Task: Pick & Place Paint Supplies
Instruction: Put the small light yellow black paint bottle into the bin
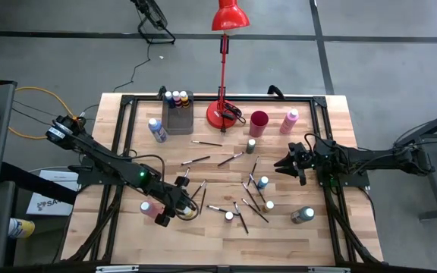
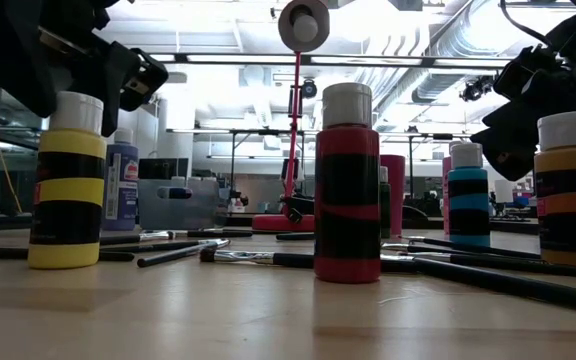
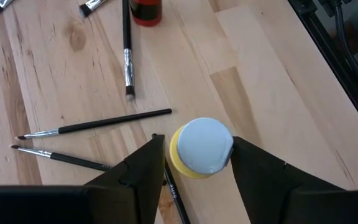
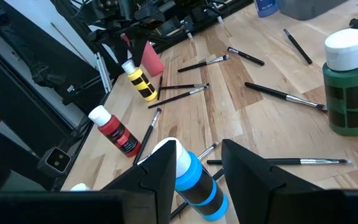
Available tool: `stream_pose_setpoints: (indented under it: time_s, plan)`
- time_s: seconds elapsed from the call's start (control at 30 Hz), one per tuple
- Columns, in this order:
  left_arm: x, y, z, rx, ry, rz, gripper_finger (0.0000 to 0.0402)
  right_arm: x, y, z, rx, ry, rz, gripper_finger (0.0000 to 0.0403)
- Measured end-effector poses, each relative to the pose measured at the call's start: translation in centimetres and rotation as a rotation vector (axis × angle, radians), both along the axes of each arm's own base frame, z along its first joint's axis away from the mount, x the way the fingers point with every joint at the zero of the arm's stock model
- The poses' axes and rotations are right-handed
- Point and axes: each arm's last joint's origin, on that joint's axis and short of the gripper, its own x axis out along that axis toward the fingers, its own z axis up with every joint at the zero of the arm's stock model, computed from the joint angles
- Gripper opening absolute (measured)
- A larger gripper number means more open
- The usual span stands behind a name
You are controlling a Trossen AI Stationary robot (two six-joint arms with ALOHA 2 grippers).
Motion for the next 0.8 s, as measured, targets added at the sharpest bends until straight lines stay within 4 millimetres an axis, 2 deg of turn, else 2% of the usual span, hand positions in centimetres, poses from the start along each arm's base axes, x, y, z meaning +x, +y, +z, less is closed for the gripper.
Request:
stream_pose_setpoints:
  time_s: [0.13,0.37,0.67,0.8]
  plan:
    - [-0.01,0.00,0.00,0.003,-0.001,-0.004,0.0168,0.00,0.00,0.00,0.000,0.000,0.000,0.0122]
    - [-0.03,0.03,0.02,0.008,-0.001,-0.003,0.0112,0.00,0.00,0.00,0.000,0.000,0.000,0.0122]
    - [-0.02,0.03,0.02,0.002,0.002,0.006,0.0126,0.00,0.00,0.01,0.000,-0.001,0.000,0.0122]
    - [0.12,-0.05,0.30,-0.019,-0.004,0.025,0.0113,0.00,0.00,-0.01,0.000,0.000,0.000,0.0122]
